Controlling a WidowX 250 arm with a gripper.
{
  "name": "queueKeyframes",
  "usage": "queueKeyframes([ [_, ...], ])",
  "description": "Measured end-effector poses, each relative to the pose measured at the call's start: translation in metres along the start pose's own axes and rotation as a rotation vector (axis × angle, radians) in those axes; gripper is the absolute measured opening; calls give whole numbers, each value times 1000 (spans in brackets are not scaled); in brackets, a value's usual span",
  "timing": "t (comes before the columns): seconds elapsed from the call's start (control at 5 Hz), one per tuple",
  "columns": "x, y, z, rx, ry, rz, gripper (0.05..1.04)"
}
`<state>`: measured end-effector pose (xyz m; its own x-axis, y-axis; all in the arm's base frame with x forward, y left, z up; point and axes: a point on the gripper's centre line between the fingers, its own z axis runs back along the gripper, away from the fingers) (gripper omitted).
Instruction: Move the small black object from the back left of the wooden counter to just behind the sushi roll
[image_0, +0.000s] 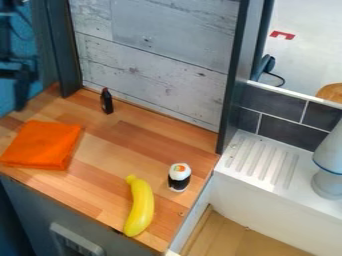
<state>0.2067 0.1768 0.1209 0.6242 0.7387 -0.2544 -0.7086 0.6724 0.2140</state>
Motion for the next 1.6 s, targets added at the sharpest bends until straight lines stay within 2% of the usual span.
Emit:
queueKeyframes([
  [0.2,17,-27,-19,-181,-20,-104,1001],
  [0.4,36,-51,-26,-306,-100,-178,1001],
  [0.6,54,-71,-34,-380,-151,-231,1001],
  [0.8,67,-88,-31,-381,-278,-293,1001],
  [1.0,80,-104,-25,-325,-409,-319,1000],
  [1.2,90,-115,-10,-286,-483,-259,1000],
  [1.6,121,-134,-3,-226,-532,-151,1000],
])
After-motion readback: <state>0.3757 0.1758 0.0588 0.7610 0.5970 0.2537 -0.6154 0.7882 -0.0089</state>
